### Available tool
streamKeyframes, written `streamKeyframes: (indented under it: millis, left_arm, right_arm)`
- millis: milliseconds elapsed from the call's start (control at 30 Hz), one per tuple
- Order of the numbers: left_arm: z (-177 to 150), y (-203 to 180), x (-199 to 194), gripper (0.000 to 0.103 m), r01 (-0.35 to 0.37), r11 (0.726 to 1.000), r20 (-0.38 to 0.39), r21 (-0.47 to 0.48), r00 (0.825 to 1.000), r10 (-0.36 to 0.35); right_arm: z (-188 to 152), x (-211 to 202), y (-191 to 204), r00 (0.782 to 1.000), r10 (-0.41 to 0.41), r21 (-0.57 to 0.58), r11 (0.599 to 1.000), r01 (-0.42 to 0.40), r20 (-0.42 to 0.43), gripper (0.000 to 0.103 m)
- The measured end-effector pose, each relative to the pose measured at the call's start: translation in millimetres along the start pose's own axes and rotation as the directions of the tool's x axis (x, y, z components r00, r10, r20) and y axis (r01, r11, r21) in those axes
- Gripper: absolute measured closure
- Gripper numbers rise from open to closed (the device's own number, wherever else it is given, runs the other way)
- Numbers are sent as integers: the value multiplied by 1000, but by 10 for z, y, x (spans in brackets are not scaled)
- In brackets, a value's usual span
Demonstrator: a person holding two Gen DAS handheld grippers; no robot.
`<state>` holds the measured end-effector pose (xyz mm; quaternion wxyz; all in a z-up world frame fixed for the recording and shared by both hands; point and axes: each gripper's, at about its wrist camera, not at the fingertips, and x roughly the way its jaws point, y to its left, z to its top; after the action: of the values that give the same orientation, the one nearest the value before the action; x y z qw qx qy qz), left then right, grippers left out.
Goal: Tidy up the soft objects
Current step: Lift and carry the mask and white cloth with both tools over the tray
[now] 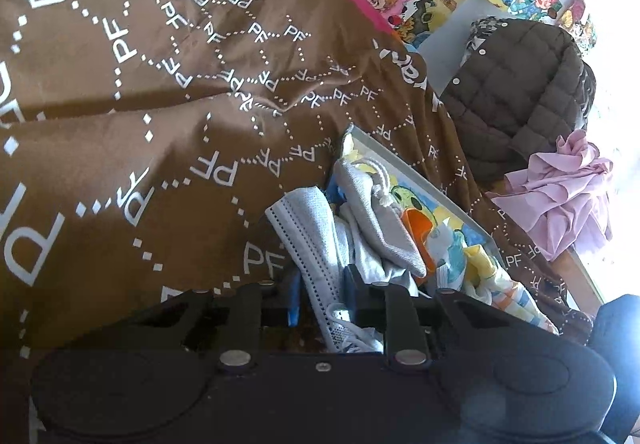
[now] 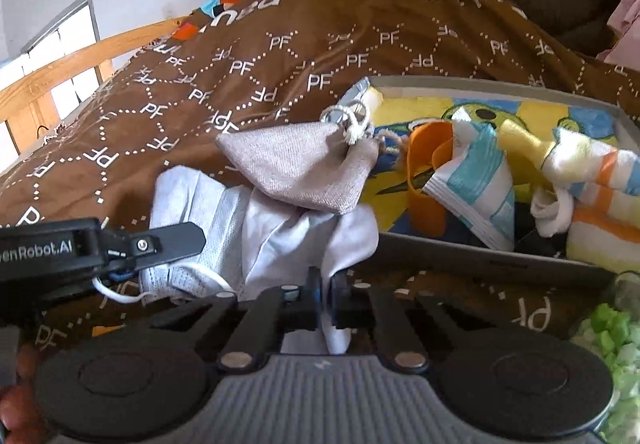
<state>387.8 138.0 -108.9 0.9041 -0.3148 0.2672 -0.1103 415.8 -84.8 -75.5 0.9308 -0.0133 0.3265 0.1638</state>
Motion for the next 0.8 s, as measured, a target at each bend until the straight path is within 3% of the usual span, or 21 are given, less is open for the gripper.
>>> streamKeyframes:
  millis: [333, 800]
  left_arm:
    - [86, -231, -207, 87, 17, 999, 66, 46, 998, -20]
    - [172, -756, -613, 87, 84, 989, 142, 125, 985, -102]
  right_arm:
    - [86, -507, 106, 993, -17, -70, 997, 25, 118, 100]
    - [344, -1604, -64, 963, -49, -84, 994, 73, 265, 100]
